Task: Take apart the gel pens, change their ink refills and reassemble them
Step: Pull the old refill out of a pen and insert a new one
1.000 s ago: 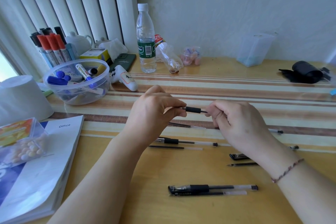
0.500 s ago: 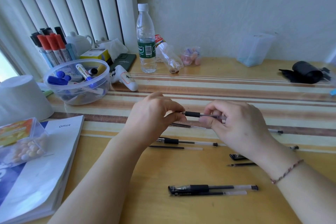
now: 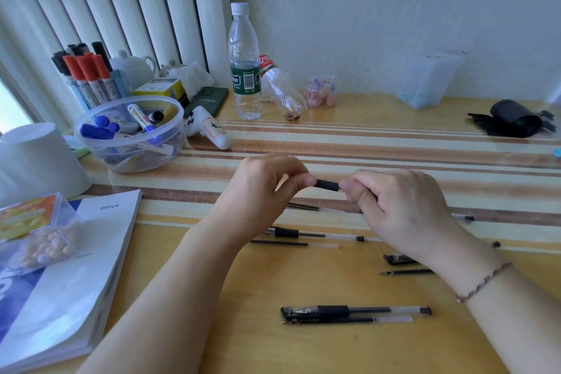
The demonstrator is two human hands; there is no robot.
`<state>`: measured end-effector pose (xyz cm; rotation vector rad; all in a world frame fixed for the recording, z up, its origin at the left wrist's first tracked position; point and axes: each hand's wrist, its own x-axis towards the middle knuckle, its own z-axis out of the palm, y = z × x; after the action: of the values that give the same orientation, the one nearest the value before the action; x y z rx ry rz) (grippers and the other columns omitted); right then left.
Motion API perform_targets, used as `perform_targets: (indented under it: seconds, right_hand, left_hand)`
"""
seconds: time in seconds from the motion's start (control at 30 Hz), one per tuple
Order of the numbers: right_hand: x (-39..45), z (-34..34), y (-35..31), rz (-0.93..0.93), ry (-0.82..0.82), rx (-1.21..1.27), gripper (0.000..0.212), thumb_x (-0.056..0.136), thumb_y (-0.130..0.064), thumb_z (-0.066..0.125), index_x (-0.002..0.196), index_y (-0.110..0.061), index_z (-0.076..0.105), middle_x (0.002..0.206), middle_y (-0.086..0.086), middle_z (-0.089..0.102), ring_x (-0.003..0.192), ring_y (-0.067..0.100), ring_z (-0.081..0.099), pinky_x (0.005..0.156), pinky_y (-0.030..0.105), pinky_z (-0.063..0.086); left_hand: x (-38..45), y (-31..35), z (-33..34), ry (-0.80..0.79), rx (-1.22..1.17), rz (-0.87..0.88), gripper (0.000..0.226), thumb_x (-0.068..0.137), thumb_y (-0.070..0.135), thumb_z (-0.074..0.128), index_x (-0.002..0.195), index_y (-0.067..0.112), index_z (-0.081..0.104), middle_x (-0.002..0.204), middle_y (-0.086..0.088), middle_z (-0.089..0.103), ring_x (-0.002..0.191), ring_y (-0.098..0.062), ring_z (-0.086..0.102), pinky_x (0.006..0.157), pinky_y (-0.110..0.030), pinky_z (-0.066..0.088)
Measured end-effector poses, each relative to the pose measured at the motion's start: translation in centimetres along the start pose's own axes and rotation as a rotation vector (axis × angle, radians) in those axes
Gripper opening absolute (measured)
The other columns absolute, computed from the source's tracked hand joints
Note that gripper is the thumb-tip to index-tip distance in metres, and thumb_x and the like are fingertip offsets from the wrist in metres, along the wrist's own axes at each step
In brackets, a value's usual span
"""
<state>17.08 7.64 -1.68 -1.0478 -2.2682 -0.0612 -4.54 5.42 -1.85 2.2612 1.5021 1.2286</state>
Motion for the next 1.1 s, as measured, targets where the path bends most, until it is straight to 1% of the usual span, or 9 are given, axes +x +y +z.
perform_targets:
  seconds: [0.17,0.27,0.33,0.5,0.63,0.73,0.9,1.03,1.1]
  right_hand:
    - [0.0,-0.1,0.5,0.058,0.062,-0.02,0.029,0.094,-0.045,0.045,0.086,-0.027,0.066,0.054,-0.015,0.057,0.048,0.012,0.055,0.042,0.025,0.043]
    - [0.0,-0.3,0.5,0.061,0.083,-0.011,0.019,0.092,-0.042,0.05,0.088,-0.029,0.063,0.06,-0.013,0.06,0.057,0.014,0.06,0.044,0.028,0.046]
    - [-0.1,-0.3,0.3,0.046,0.091,-0.019,0.015,0.09,-0.04,0.054,0.088,-0.029,0.063,0.065,-0.013,0.062,0.061,0.014,0.062,0.046,0.029,0.048]
    - [0.0,-0.5,0.0,0.025,0.105,-0.023,0.014,0.087,-0.038,0.058,0.089,-0.026,0.066,0.076,-0.014,0.063,0.074,0.016,0.06,0.051,0.033,0.05]
    - [0.1,-0.4,0.0,0.013,0.099,-0.049,0.02,0.087,-0.04,0.058,0.09,-0.024,0.069,0.077,-0.011,0.063,0.077,0.019,0.056,0.054,0.03,0.044]
    - [0.1,-0.4,0.3,0.016,0.082,-0.07,0.02,0.086,-0.039,0.06,0.09,-0.022,0.07,0.077,-0.01,0.062,0.076,0.022,0.055,0.062,0.033,0.042]
    - [0.0,-0.2,0.4,0.008,0.058,-0.091,0.019,0.086,-0.038,0.062,0.089,-0.022,0.071,0.076,-0.009,0.063,0.075,0.023,0.053,0.066,0.037,0.043]
    - [0.1,-0.2,0.3,-0.023,0.061,-0.09,0.02,0.086,-0.039,0.061,0.088,-0.023,0.072,0.077,-0.009,0.066,0.076,0.023,0.054,0.068,0.037,0.042]
    - [0.0,-0.1,0.2,-0.04,0.05,-0.091,0.019,0.086,-0.038,0.062,0.088,-0.023,0.072,0.077,-0.01,0.067,0.076,0.022,0.053,0.068,0.037,0.041]
  left_hand:
    - [-0.3,-0.8,-0.2,-0.14,-0.126,-0.158,0.075,0.068,-0.016,0.032,0.126,0.031,0.03,0.125,0.003,0.046,0.092,-0.007,0.049,0.076,-0.01,0.041]
    - [-0.3,-1.1,-0.2,-0.177,-0.127,-0.195,0.09,0.08,-0.02,0.036,0.139,0.045,0.015,0.139,0.0,0.043,0.097,-0.008,0.062,0.082,-0.025,0.053]
    - [-0.2,-1.4,-0.1,-0.162,-0.147,-0.225,0.098,0.084,-0.018,0.047,0.141,0.054,0.011,0.135,0.001,0.051,0.091,-0.005,0.068,0.081,-0.03,0.058]
    - [0.0,-2.1,-0.2,-0.124,-0.119,-0.287,0.09,0.08,-0.002,0.069,0.135,0.055,0.025,0.095,0.009,0.072,0.078,-0.003,0.071,0.077,-0.026,0.056]
    - [0.1,-1.9,-0.1,-0.137,-0.062,-0.259,0.081,0.078,0.007,0.075,0.136,0.045,0.032,0.081,0.017,0.073,0.078,0.008,0.063,0.069,-0.003,0.043]
    - [0.1,-1.7,-0.2,-0.12,-0.017,-0.22,0.077,0.082,0.011,0.074,0.136,0.045,0.032,0.082,0.023,0.073,0.082,0.012,0.058,0.069,-0.004,0.04]
    - [0.2,-1.5,-0.2,-0.097,-0.007,-0.185,0.08,0.08,0.019,0.077,0.138,0.048,0.029,0.09,0.018,0.072,0.081,0.016,0.053,0.07,-0.011,0.036]
    - [0.1,-1.1,0.0,-0.113,-0.018,-0.144,0.082,0.08,0.017,0.077,0.138,0.051,0.029,0.088,0.024,0.07,0.086,0.016,0.053,0.073,-0.003,0.037]
    - [0.0,-0.7,0.2,-0.131,-0.015,-0.106,0.081,0.082,0.016,0.075,0.138,0.052,0.029,0.091,0.02,0.071,0.086,0.013,0.053,0.075,0.0,0.035]
